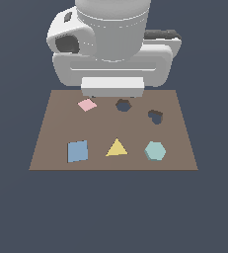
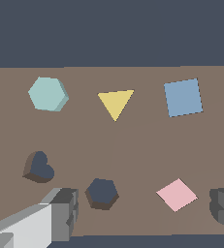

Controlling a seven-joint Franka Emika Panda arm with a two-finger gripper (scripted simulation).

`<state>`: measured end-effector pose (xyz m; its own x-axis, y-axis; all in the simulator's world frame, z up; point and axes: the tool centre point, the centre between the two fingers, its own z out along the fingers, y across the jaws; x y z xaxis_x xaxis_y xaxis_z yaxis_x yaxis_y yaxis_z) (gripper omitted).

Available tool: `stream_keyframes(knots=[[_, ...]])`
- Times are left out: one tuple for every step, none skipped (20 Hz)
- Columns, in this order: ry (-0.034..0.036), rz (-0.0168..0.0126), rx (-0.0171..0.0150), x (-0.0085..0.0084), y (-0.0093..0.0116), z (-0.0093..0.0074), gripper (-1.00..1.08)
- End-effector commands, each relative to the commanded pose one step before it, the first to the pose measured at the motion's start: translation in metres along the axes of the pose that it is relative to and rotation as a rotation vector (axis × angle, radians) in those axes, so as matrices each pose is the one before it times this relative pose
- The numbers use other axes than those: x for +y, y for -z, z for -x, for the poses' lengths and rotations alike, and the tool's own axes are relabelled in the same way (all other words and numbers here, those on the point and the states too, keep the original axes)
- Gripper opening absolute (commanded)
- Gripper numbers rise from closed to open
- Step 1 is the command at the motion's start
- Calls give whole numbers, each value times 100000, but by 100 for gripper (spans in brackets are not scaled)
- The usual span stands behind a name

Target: Insert a designated object into the corresponding slot on a board.

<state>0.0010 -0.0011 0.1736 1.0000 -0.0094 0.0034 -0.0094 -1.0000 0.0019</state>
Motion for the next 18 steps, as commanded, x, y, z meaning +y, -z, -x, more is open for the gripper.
stream_keyframes(knots=[[0,0,0,1,0,0,100],[69,0,1,-22,-16,-15,100],[154,-4,-1,-34,-49,-46,100],[267,-6,-1,-63,-82,-76,100],[378,-9,-2,-91,-115,-107,100],[488,-11,-3,-118,-148,-137,100],[598,-13,-3,-145,-181,-168,100],[704,-15,-4,-170,-214,-198,100],[817,-17,-5,-198,-247,-229,100],[926,-19,-5,-224,-280,-260,100],[1036,-21,-6,-251,-313,-291,100],[1147,-22,-6,-278,-346,-322,100],[1256,-23,-7,-305,-378,-352,100],[1362,-23,-8,-331,-409,-382,100],[1463,-23,-8,-355,-439,-410,100],[1562,-23,-9,-380,-467,-438,100],[1657,-22,-10,-403,-494,-464,100],[1748,-20,-11,-425,-520,-490,100]])
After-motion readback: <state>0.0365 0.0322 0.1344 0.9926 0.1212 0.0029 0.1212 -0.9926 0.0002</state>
